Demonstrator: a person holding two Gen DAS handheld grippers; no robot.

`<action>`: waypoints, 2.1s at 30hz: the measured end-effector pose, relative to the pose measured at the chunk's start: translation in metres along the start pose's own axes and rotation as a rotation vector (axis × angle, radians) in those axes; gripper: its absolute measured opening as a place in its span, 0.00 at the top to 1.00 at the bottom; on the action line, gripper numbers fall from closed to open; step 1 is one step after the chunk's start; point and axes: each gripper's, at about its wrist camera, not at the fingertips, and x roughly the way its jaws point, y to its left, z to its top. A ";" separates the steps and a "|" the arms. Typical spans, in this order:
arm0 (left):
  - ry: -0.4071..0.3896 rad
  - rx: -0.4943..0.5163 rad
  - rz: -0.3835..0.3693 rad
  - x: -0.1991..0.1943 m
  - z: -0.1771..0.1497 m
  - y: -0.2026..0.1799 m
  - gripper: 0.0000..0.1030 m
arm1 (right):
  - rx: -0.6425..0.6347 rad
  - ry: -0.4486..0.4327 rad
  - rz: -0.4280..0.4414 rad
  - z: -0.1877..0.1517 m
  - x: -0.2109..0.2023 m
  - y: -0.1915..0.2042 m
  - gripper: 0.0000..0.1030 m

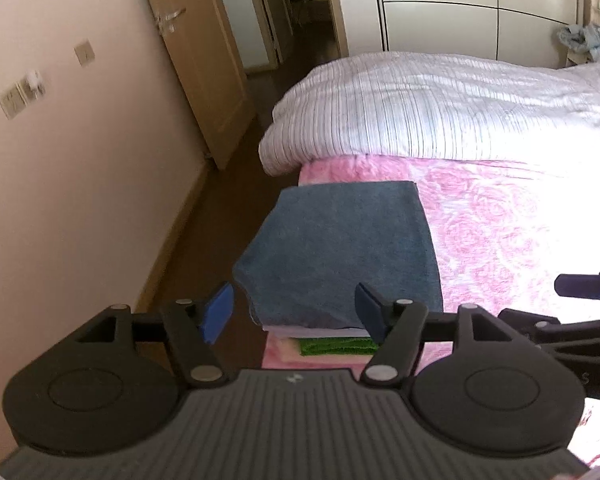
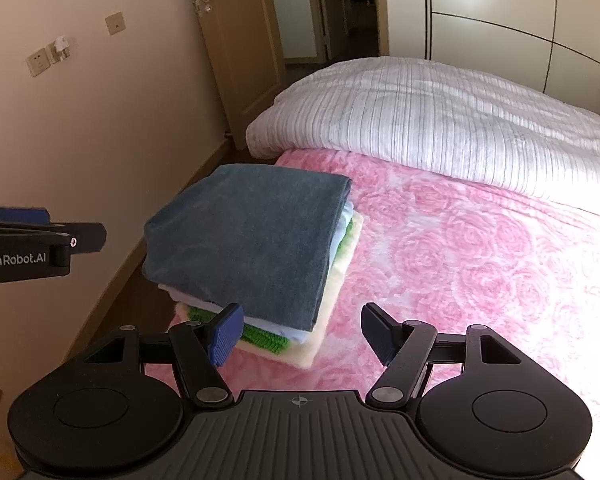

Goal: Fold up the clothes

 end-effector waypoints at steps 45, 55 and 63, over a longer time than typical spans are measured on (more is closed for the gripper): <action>0.106 -0.594 0.265 -0.086 -0.021 -0.197 0.37 | -0.450 0.119 0.151 -0.004 -0.050 -0.182 0.33; 0.127 -0.643 0.296 -0.087 -0.017 -0.231 0.38 | -0.499 0.153 0.182 -0.001 -0.044 -0.211 0.33; 0.173 -0.642 0.303 -0.080 -0.018 -0.248 0.38 | -0.478 0.194 0.235 0.006 -0.031 -0.224 0.33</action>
